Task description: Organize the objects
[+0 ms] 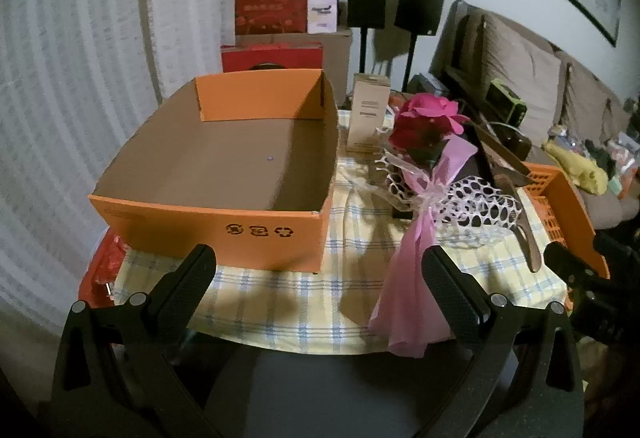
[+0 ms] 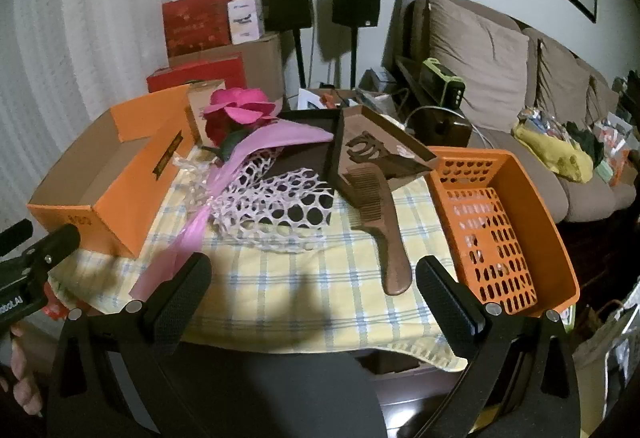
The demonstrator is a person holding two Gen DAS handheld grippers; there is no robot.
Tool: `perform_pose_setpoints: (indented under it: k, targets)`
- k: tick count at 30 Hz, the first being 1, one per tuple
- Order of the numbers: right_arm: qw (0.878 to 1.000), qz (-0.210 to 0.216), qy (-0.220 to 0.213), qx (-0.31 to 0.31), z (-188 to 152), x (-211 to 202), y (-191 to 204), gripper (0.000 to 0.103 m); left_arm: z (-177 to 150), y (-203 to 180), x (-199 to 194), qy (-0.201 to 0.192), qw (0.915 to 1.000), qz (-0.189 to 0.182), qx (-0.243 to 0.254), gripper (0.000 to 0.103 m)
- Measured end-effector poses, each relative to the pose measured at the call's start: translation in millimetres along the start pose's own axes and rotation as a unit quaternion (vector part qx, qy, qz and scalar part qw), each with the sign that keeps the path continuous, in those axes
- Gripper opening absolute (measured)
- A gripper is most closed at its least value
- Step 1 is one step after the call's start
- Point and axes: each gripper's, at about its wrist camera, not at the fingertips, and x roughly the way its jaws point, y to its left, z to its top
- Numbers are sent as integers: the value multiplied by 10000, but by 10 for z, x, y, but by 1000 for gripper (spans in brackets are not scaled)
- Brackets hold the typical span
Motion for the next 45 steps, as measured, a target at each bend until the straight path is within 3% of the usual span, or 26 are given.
perform_pose_setpoints:
  k: [33, 45]
  targets:
    - [10000, -50, -25, -13, 39, 11, -53, 103, 91, -260, 156, 170, 9986, -427, 254, 103]
    - [9998, -65, -47, 191, 172, 154, -435, 103, 245, -553, 381, 191, 9962, -601, 592, 103]
